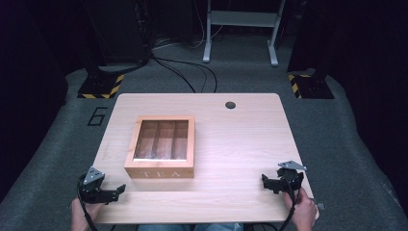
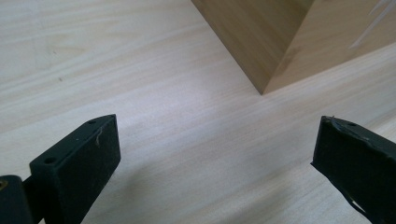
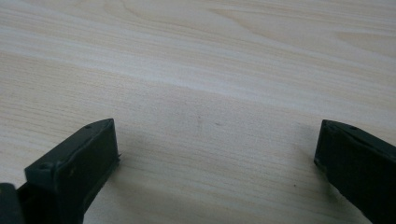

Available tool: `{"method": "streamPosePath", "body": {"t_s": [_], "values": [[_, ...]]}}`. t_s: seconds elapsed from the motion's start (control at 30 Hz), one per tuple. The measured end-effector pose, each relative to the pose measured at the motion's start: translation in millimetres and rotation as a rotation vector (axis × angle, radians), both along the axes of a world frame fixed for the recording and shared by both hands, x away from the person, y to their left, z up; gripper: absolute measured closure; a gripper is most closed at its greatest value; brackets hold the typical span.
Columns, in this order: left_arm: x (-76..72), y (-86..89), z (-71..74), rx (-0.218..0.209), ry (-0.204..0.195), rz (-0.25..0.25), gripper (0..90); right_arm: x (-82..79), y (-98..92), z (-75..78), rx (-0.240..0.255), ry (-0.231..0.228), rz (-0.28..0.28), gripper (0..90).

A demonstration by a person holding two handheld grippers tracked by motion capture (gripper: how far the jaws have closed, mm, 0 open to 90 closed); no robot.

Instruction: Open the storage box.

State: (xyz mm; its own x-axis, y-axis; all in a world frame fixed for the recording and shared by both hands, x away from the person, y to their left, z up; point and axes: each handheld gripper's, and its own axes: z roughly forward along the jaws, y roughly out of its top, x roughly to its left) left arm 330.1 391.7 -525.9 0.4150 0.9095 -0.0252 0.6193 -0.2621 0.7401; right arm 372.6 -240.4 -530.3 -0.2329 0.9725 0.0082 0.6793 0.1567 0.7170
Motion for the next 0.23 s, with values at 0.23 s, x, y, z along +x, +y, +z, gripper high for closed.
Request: {"method": "streamPosePath", "body": {"t_s": [0.23], "values": [[2.5, -2.1, -6.6, 0.018, 0.010, 0.010, 1.9, 0.1, -0.1, 0.0, -0.002, 0.000, 0.003, 0.0]]}}
